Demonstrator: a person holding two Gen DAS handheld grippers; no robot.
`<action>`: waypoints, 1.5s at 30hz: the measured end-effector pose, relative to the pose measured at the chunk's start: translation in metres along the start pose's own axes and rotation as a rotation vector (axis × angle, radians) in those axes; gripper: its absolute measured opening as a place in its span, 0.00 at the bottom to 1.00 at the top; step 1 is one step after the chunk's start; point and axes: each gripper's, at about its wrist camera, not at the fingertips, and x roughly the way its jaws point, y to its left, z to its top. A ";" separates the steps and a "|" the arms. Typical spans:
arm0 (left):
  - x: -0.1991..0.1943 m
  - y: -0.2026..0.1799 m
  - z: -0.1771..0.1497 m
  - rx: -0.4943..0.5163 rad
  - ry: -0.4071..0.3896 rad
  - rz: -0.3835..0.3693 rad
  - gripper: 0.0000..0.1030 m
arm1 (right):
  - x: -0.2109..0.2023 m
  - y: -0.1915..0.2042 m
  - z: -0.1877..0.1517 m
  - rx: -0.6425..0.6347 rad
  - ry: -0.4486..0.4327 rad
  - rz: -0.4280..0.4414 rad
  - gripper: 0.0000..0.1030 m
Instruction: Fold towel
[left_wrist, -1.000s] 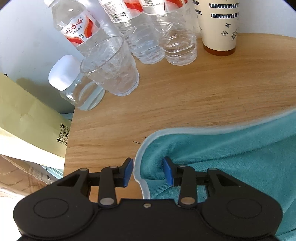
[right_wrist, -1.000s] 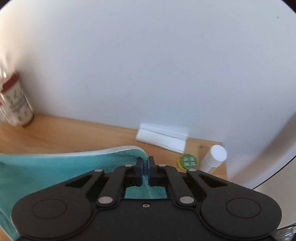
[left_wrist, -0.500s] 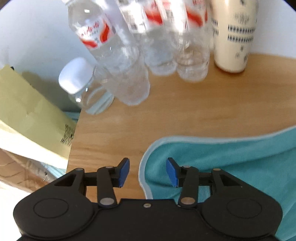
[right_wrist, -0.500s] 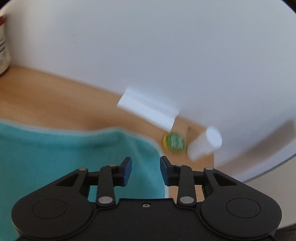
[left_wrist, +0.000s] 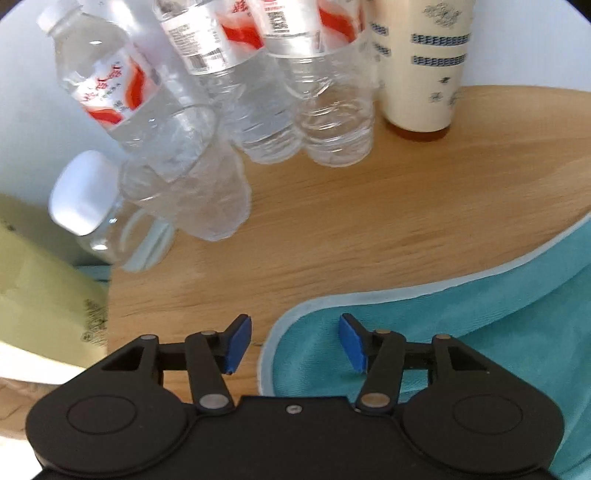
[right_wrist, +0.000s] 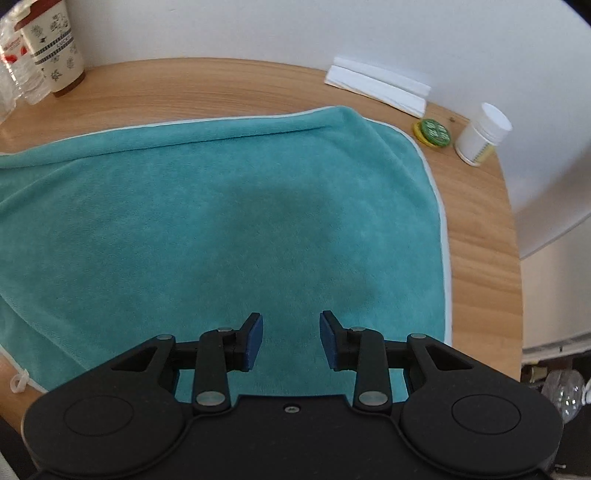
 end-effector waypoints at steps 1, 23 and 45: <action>0.001 0.003 0.001 -0.007 0.003 -0.020 0.42 | -0.003 0.001 -0.002 0.016 0.005 0.001 0.37; 0.024 -0.004 0.027 0.036 -0.097 0.153 0.05 | -0.004 0.034 -0.034 0.062 0.094 -0.050 0.46; -0.072 0.009 -0.086 -0.419 0.172 -0.108 0.42 | -0.007 0.116 -0.007 -0.244 -0.002 0.039 0.48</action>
